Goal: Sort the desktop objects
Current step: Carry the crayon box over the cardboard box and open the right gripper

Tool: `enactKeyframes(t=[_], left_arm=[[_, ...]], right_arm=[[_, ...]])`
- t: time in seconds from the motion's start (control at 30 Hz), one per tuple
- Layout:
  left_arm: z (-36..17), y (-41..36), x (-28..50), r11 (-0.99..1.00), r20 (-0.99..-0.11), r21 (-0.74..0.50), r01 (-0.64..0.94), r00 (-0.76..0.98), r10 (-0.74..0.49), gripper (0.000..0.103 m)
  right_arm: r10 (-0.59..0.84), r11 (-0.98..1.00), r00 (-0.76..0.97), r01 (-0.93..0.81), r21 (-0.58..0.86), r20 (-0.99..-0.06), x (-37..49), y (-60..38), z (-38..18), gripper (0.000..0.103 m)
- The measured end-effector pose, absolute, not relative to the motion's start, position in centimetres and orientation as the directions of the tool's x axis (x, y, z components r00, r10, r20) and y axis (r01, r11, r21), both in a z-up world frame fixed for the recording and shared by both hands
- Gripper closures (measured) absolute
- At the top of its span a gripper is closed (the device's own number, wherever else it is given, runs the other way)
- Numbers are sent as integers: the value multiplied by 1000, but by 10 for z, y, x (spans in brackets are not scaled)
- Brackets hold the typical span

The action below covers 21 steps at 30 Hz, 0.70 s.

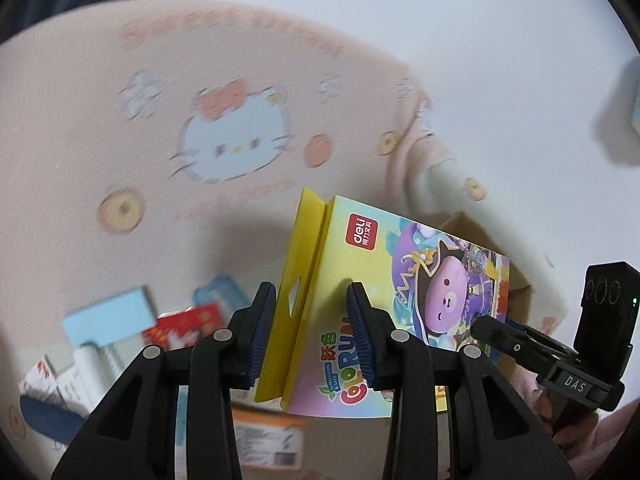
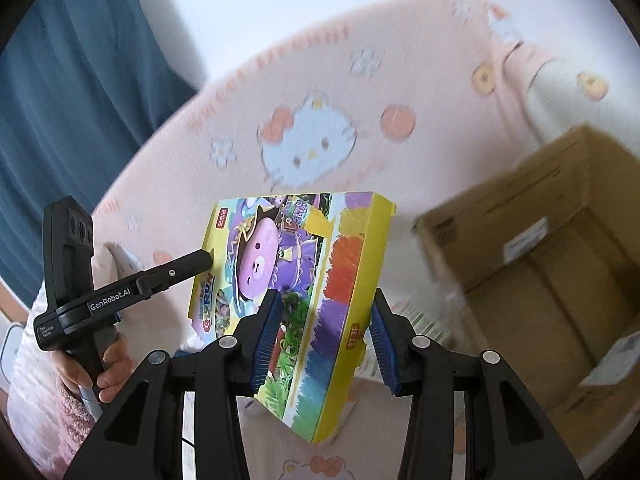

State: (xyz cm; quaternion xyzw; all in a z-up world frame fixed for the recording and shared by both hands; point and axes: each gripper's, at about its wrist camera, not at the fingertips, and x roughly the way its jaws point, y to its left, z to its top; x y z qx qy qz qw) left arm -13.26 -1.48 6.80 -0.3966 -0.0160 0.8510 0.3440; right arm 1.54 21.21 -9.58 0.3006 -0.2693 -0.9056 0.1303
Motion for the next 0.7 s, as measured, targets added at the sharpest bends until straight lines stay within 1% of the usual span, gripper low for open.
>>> enactKeyframes(t=[0.13, 0.33, 0.53, 0.7], left_arm=[[78, 37, -131, -716, -661, -292, -634, -408, 630, 63], [76, 136, -128, -618, -682, -275, -736, -303, 665, 63], [51, 235, -125, -530, -731, -301, -793, -165, 662, 62], [26, 289, -129, -494, -770, -314, -811, -88, 632, 63]], right_arm=[[-348, -810, -819, 17, 586, -457, 34, 252, -92, 62], [-246, -776, -847, -120, 619, -471, 59, 314, -108, 62], [-119, -727, -851, -276, 629, -511, 73, 371, -131, 62], [-54, -698, -833, -363, 618, -551, 81, 409, -146, 61]])
